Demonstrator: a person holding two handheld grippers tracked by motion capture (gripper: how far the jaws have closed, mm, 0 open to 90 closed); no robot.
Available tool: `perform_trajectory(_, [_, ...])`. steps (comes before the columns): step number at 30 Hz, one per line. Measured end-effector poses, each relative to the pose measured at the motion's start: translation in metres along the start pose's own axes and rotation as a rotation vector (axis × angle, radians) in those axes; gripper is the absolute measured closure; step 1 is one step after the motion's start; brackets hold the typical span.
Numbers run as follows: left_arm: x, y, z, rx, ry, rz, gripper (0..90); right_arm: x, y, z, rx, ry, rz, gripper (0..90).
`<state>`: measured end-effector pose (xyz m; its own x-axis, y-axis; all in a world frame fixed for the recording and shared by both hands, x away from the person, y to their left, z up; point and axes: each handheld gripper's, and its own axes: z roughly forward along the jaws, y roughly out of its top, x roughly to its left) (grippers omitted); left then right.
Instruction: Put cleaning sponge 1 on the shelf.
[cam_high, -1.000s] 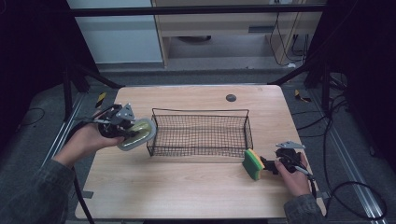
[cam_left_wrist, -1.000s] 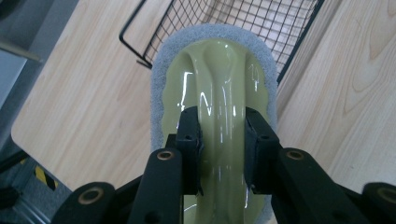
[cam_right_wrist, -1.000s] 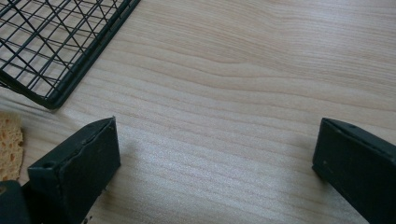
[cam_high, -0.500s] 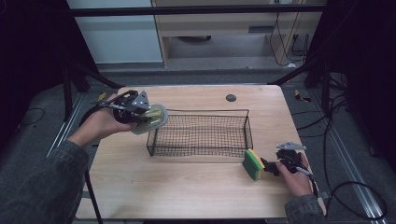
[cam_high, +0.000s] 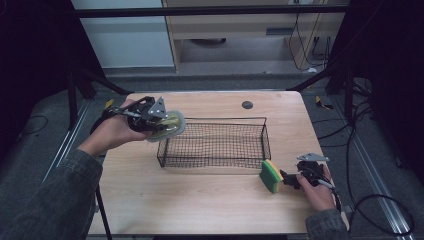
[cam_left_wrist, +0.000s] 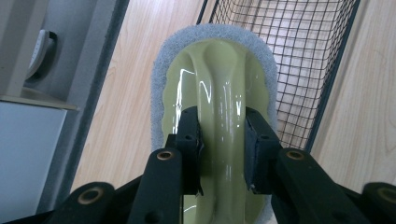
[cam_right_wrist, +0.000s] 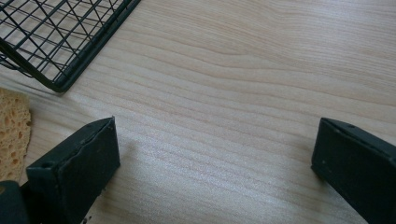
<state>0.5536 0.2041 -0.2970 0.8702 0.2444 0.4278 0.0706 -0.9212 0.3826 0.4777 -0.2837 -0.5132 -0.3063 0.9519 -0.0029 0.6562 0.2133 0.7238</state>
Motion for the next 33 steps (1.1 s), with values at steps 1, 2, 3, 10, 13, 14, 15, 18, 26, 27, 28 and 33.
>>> perform_trajectory(1, [0.0,0.001,0.0,0.007,0.0,0.009,70.7,0.0,0.0,0.0,0.0,-0.001,0.001,1.2])
perform_trajectory(2, [0.0,0.002,0.001,0.007,0.004,0.01,70.7,0.0,0.0,0.0,0.001,-0.003,-0.001,1.2])
perform_trajectory(3, [0.0,0.003,0.001,0.006,0.004,0.011,70.7,0.0,0.0,0.0,0.0,-0.004,-0.001,1.2])
perform_trajectory(10, [0.0,0.019,0.008,0.003,-0.005,0.058,70.7,0.0,0.0,0.0,0.0,-0.005,0.001,1.2])
perform_trajectory(13, [-0.001,0.024,0.014,-0.003,-0.018,0.075,70.7,0.0,0.0,0.0,0.001,-0.005,0.001,1.2])
perform_trajectory(14, [-0.002,0.026,0.017,0.0,-0.021,0.081,70.7,0.0,0.0,0.0,0.001,-0.005,0.001,1.2])
perform_trajectory(15, [-0.002,0.027,0.02,0.006,-0.024,0.089,70.6,0.001,0.0,0.0,0.0,-0.004,0.004,1.2])
perform_trajectory(18, [-0.004,0.031,0.027,0.018,-0.039,0.105,70.7,0.0,0.0,0.0,0.001,-0.006,0.002,1.1])
perform_trajectory(26, [-0.009,0.034,0.039,0.046,-0.067,0.143,70.7,0.001,0.0,0.0,0.001,-0.007,0.002,1.1])
perform_trajectory(27, [-0.01,0.035,0.04,0.045,-0.07,0.146,70.7,0.001,0.0,0.0,0.001,-0.007,0.003,1.1])
perform_trajectory(28, [-0.011,0.035,0.04,0.042,-0.074,0.148,70.7,0.0,0.0,0.0,0.001,-0.007,0.002,1.0])
perform_trajectory(33, [-0.015,0.034,0.044,0.03,-0.095,0.168,70.7,0.0,0.001,0.001,0.001,-0.003,-0.001,0.4])
